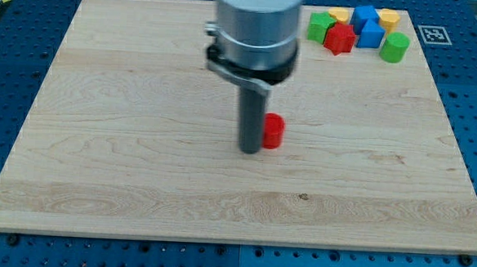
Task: Push the red circle into the green circle
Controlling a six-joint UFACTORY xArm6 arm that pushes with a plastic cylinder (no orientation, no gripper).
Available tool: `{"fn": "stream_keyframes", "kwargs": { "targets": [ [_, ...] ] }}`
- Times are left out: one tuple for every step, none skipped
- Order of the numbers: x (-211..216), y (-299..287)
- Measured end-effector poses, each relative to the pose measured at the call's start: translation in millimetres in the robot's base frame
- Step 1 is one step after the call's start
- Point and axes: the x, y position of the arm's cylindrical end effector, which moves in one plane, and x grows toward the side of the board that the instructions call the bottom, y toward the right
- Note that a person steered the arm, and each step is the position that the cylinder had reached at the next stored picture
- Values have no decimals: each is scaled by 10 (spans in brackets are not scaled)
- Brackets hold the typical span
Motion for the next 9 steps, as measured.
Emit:
{"fn": "stream_keyframes", "kwargs": {
  "targets": [
    [0,304],
    [-17,336],
    [-111,336],
    [-244,341],
    [-401,409],
    [-566,467],
    [-767,515],
    [-949,638],
    [-1164,759]
  ]
}}
